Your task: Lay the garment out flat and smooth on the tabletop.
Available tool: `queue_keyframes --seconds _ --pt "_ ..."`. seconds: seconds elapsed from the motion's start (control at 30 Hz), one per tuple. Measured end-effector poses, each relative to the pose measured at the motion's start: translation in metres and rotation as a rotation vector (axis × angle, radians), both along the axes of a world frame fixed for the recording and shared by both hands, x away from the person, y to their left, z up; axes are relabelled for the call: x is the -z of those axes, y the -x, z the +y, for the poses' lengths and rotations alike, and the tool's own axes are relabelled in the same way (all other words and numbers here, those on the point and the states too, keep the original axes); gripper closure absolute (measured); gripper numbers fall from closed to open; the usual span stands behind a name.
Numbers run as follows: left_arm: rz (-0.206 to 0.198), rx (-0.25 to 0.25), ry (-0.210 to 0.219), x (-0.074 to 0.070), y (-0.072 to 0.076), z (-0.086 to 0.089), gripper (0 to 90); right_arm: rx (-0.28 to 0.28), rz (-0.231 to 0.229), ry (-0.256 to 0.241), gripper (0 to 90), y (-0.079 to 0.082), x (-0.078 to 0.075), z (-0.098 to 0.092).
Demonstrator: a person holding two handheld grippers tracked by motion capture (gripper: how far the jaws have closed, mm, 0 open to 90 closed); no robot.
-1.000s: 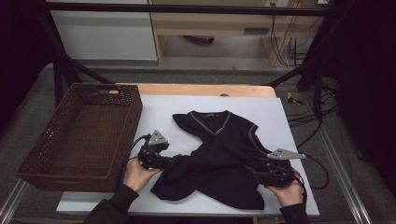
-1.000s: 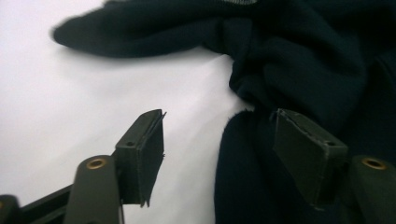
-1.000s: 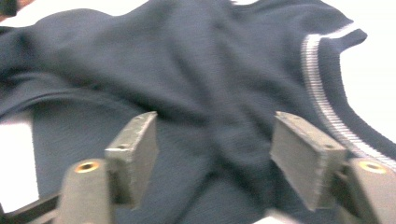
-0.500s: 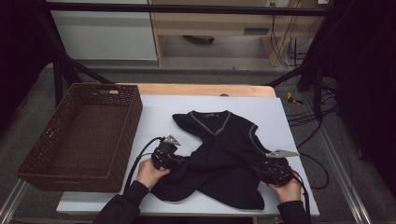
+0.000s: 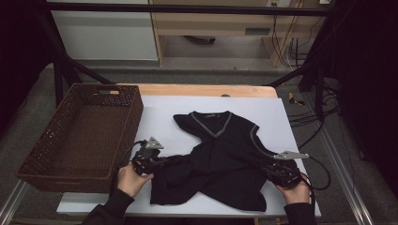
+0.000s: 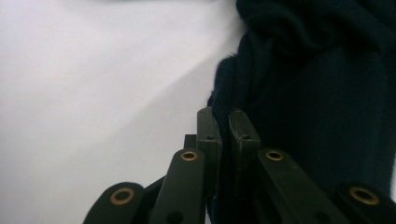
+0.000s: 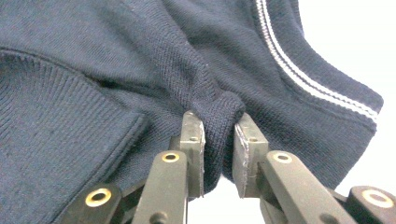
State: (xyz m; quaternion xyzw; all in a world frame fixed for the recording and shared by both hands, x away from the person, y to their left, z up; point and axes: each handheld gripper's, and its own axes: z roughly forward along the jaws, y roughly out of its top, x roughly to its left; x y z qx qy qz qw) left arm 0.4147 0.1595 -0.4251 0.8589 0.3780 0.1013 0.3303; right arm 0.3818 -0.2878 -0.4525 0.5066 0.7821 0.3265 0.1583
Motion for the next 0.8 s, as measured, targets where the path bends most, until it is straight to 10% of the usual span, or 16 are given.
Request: queue_keyframes --seconds 0.23,0.4,0.5,0.8 --pt "-0.028 0.011 0.022 -0.004 0.020 0.006 74.8 -0.006 -0.003 0.004 65.1 0.000 0.000 0.003" --pt "-0.062 0.025 0.030 -0.005 0.002 -0.010 41.2 -0.031 -0.062 -0.044 45.5 -0.002 -0.009 0.007" --pt "-0.081 0.029 0.039 -0.002 -0.016 -0.023 37.7 -0.031 -0.079 -0.049 42.5 -0.004 -0.010 0.008" --pt "0.056 0.064 -0.017 0.033 -0.069 -0.050 41.2 -0.027 -0.089 -0.051 38.1 -0.005 -0.006 0.008"
